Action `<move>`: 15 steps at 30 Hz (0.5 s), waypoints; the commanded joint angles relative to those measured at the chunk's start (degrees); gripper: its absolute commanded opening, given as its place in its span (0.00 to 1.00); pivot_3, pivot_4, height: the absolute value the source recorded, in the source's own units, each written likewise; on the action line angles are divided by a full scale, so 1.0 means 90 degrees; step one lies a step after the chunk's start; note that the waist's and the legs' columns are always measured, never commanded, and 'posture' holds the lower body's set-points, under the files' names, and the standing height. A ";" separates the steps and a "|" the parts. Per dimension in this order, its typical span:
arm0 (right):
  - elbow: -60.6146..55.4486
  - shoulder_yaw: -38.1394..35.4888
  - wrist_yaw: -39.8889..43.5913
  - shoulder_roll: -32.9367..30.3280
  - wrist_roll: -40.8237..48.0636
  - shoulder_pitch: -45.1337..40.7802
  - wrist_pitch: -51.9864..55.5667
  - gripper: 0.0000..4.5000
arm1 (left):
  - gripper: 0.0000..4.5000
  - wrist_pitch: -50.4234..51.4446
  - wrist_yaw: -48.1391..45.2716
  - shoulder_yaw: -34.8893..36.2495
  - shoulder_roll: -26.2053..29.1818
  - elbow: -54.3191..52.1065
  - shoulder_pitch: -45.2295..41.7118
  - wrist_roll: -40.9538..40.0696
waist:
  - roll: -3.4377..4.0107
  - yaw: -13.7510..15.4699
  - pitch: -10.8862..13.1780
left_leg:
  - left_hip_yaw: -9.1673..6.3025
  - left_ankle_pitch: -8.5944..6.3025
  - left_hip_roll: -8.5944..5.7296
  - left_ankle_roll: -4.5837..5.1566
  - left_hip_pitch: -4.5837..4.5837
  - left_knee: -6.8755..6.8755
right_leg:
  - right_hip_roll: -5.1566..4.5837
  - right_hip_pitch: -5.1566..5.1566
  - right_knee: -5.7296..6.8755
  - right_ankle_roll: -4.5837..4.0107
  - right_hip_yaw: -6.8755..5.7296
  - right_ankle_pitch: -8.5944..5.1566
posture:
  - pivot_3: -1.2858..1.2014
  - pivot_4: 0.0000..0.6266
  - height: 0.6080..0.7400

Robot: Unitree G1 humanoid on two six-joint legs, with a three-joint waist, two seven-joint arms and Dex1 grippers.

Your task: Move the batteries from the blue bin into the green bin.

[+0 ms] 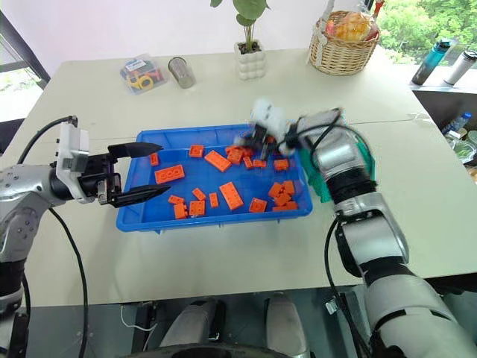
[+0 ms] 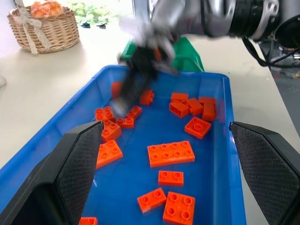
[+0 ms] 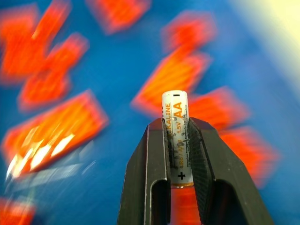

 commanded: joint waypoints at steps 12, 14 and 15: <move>-0.3410 -0.1936 -0.1695 -0.1824 0.0414 0.2959 0.2786 0.33 | 1.00 -0.0216 -0.0091 0.0049 -0.0045 0.0741 -0.0489 0.0139 | -0.0005 0.0082 -0.0003 | 0.0017 -0.0001 -0.0016 0.0001 0.0001 -0.0013 | -0.0017 0.0003 -0.0019 0.0001 0.0003 -0.0001 | 0.52 0.24 0.98; -0.3366 -0.1905 -0.1790 -0.1856 0.0409 0.2995 0.2639 0.54 | 1.00 -0.0206 -0.0079 0.0026 -0.0054 0.0790 -0.0570 0.0138 | -0.0005 0.0070 -0.0003 | 0.0020 -0.0001 -0.0016 0.0001 0.0003 -0.0008 | -0.0017 0.0004 -0.0017 0.0001 0.0004 -0.0001 | 0.52 0.24 0.98; -0.3354 -0.1920 -0.1763 -0.1910 0.0452 0.3006 0.2541 0.67 | 1.00 -0.0199 -0.0063 0.0030 -0.0057 0.0810 -0.0603 0.0140 | -0.0005 0.0064 -0.0003 | 0.0019 0.0000 -0.0016 0.0001 0.0004 -0.0006 | -0.0017 0.0004 -0.0016 0.0001 0.0004 -0.0001 | 0.52 0.24 0.98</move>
